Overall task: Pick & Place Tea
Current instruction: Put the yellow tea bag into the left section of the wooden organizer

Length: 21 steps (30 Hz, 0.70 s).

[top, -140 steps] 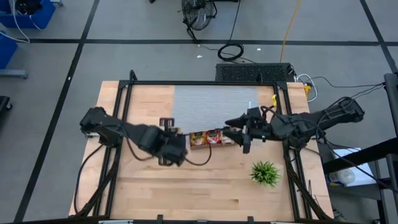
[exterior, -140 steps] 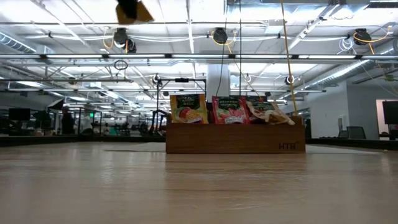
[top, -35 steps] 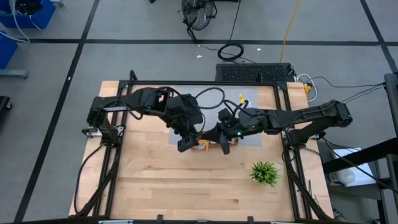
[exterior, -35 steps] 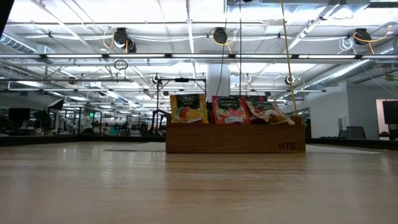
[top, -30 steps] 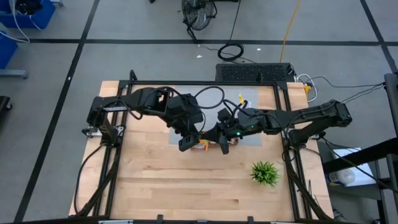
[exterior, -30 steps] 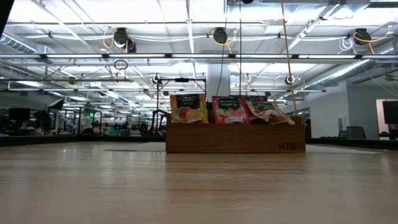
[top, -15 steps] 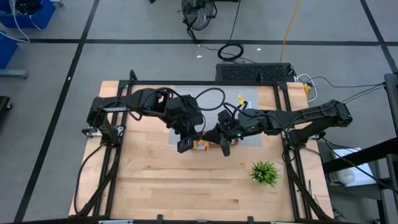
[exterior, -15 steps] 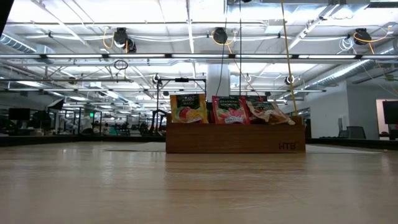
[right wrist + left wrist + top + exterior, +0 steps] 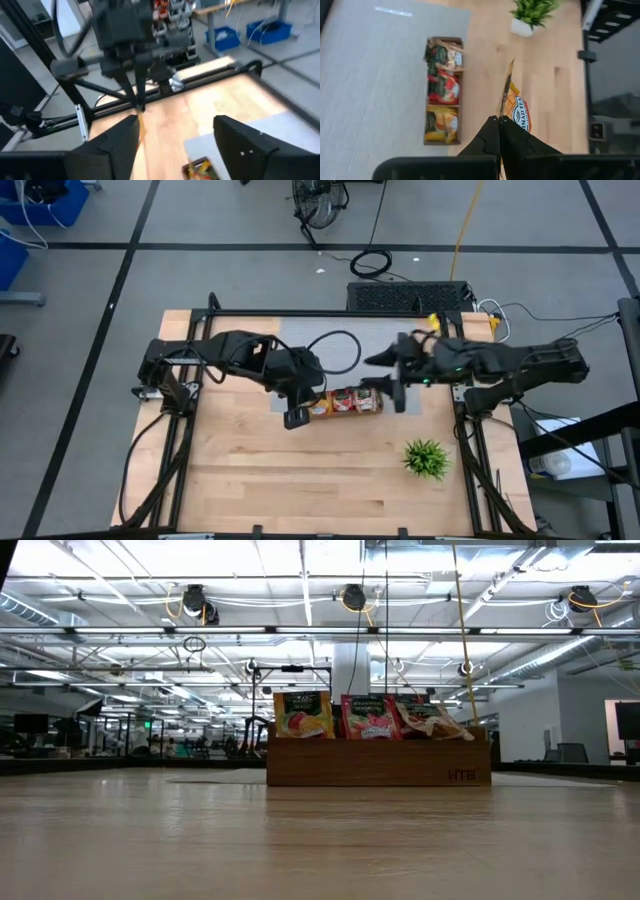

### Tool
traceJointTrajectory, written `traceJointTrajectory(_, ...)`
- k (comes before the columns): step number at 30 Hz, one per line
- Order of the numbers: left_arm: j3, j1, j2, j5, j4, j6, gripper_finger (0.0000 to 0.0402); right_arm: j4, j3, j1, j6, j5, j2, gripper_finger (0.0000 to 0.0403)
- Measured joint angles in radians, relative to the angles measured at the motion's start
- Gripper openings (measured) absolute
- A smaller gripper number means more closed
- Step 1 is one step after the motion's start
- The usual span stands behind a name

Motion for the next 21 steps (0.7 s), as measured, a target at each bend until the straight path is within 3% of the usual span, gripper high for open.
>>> traceJointTrajectory(4, -0.101, -0.022, -0.001, -0.116, 0.059, -0.002, 0.0001, -0.035, 0.0, 0.001, -0.042, 0.045, -0.082, 0.0262)
traceJointTrajectory(10, -0.359, -0.029, 0.002, -0.151, 0.243, -0.032, 0.0001, -0.111, 0.0, 0.001, -0.075, 0.047, -0.161, 0.0266)
traceJointTrajectory(21, -0.663, -0.036, 0.001, -0.229, 0.491, -0.088, 0.0, -0.217, 0.0, 0.001, -0.078, 0.046, -0.181, 0.0263)
